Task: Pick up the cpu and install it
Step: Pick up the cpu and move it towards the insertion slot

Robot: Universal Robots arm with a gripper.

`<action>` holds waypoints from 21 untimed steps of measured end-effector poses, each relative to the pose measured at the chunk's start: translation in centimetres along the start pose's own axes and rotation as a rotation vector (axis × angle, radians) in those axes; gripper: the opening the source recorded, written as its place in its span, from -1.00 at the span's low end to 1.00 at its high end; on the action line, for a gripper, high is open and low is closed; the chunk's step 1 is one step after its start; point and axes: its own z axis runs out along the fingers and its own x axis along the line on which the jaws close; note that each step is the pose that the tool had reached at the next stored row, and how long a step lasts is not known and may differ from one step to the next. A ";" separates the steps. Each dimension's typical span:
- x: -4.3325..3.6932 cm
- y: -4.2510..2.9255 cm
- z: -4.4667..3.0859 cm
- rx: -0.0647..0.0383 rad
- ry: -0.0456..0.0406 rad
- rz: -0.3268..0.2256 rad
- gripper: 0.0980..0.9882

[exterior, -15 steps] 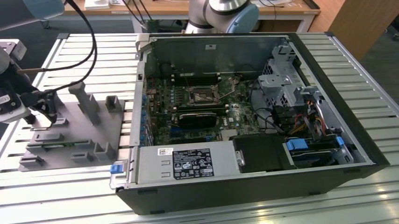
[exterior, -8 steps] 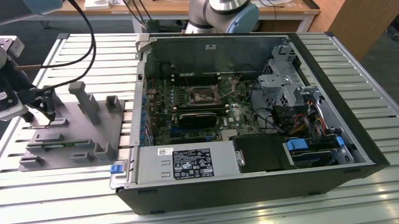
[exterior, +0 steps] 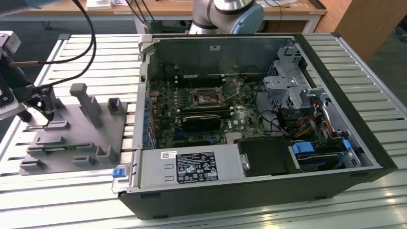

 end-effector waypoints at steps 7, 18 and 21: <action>0.01 0.06 -0.81 -0.003 0.0000 0.000 -0.02; 0.02 0.13 -1.73 -0.003 0.0001 0.000 -0.02; 0.02 0.15 -2.01 -0.003 -0.0001 0.000 -0.02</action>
